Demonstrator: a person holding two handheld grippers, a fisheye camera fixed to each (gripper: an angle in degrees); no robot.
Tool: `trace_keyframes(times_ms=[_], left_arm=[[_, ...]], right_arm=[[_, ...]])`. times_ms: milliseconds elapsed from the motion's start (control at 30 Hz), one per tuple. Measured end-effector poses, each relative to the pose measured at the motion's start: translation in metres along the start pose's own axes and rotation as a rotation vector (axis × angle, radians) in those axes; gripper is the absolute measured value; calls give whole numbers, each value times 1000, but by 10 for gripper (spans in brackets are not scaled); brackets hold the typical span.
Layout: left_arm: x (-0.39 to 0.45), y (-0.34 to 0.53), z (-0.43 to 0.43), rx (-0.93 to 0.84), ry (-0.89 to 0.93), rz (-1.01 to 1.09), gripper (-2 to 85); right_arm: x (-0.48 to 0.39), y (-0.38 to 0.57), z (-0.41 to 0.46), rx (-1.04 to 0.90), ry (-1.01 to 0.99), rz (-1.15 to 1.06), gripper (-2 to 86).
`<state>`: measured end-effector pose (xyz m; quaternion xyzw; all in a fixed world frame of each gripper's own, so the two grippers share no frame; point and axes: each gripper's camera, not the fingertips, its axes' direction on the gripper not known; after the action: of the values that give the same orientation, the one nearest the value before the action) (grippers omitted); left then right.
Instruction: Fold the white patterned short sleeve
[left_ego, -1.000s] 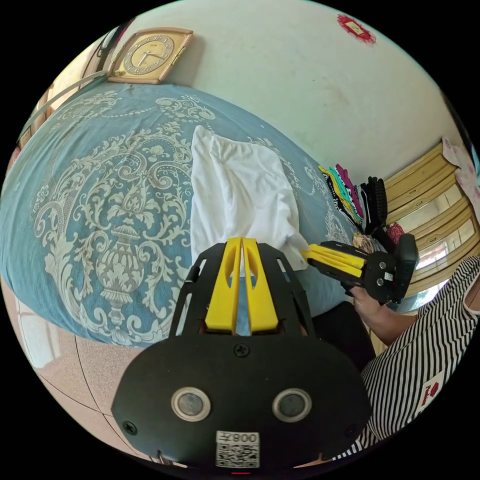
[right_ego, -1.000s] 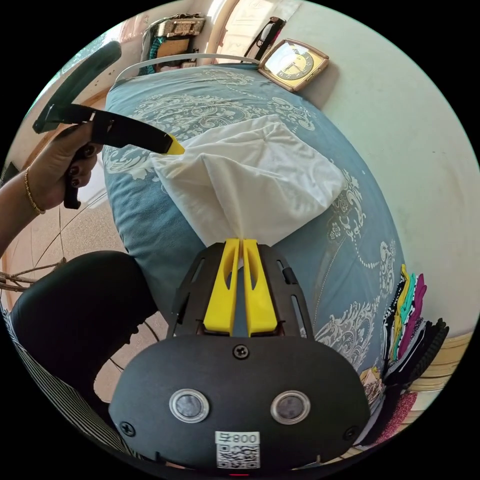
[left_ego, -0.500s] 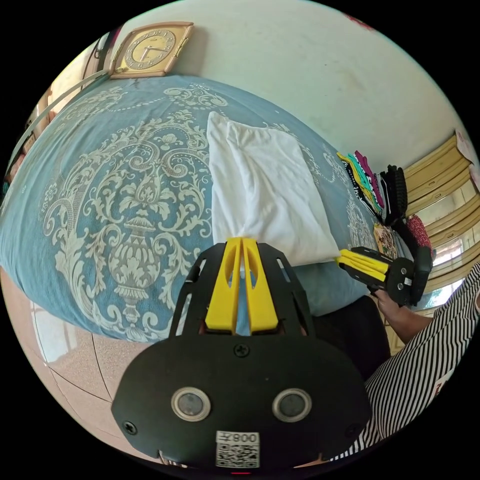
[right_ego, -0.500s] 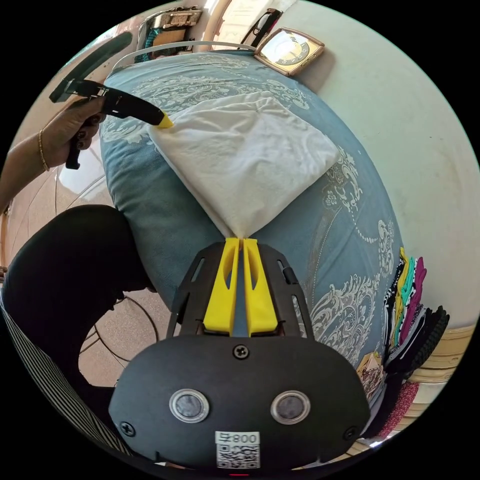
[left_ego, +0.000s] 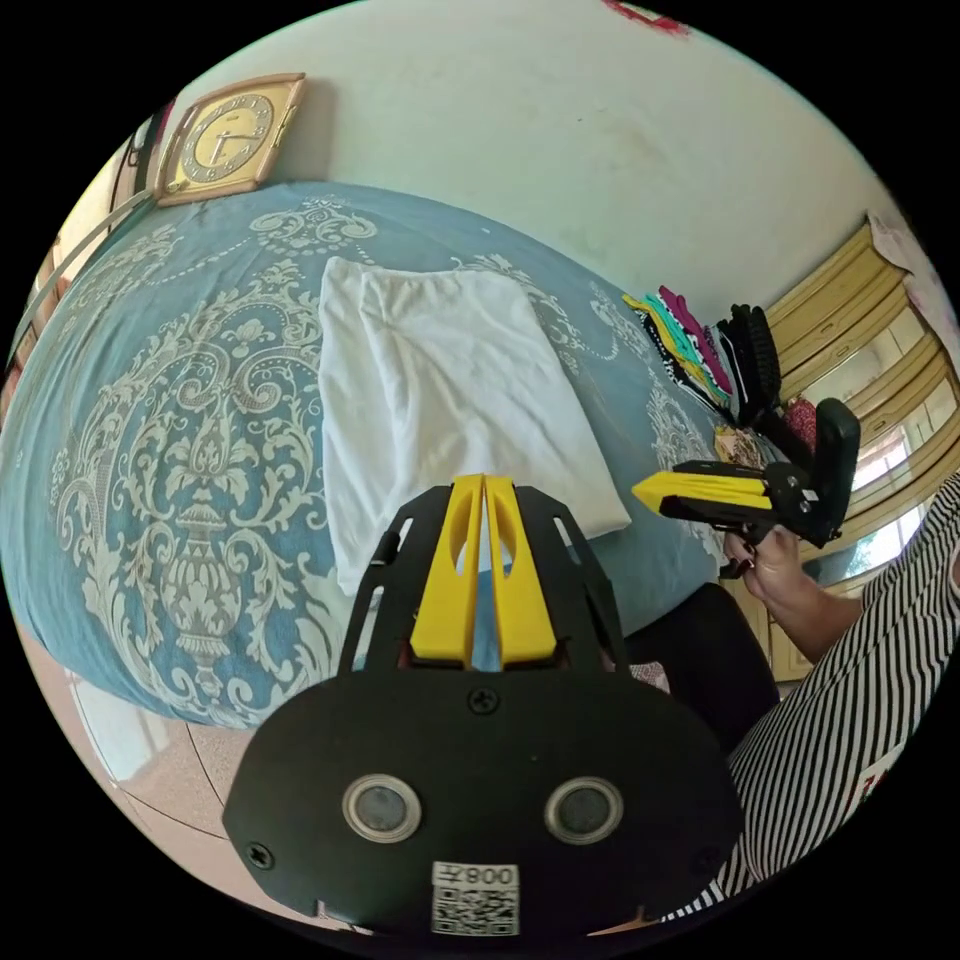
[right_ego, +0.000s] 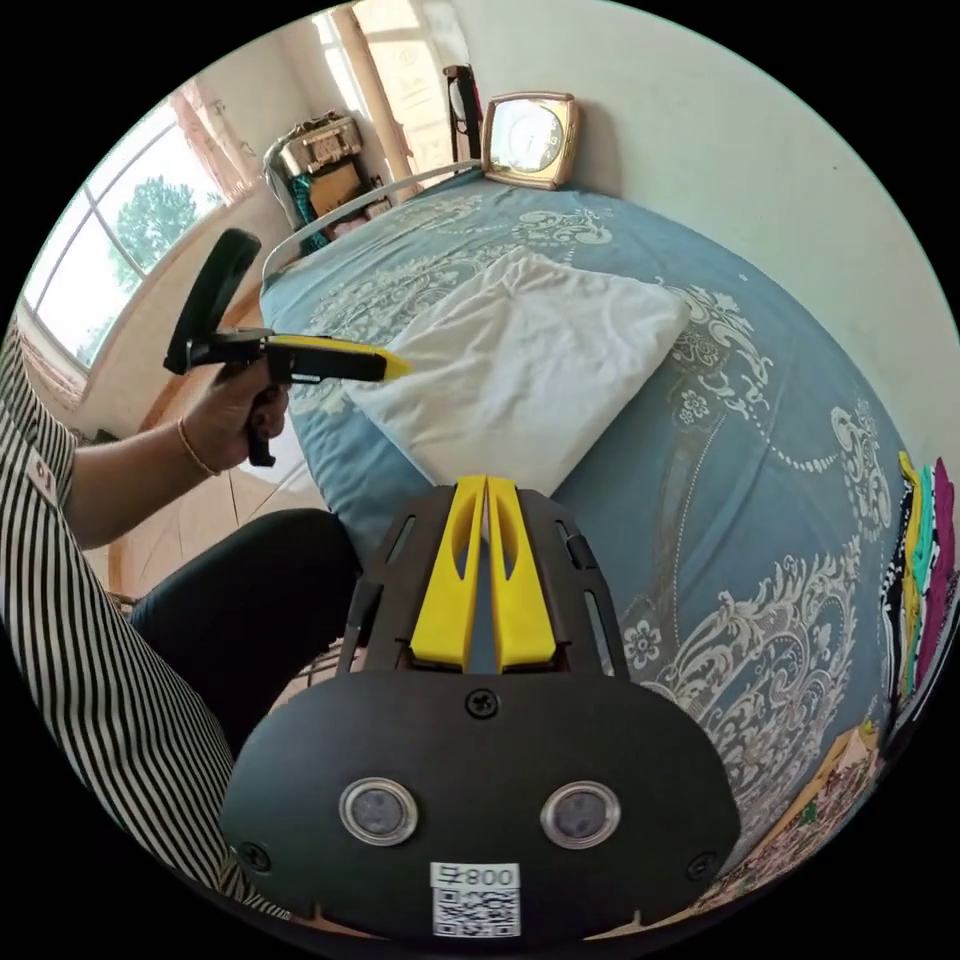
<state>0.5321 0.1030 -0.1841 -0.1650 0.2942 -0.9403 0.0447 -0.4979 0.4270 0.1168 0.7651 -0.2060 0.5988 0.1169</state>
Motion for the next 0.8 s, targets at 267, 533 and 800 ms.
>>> trace_keyframes(times_ms=[267,533,800], left_arm=[[-15,19,6,-67,-31,-70,2],[8,6,-3,3,-28,-31,2],[8,12,15,-16,-66,-34,3]], right_arm=[[44,20,88,-53,-86,64,2],[96,-2,111,37,-66,94,1],[208,-116,203,66,-94,118,2]])
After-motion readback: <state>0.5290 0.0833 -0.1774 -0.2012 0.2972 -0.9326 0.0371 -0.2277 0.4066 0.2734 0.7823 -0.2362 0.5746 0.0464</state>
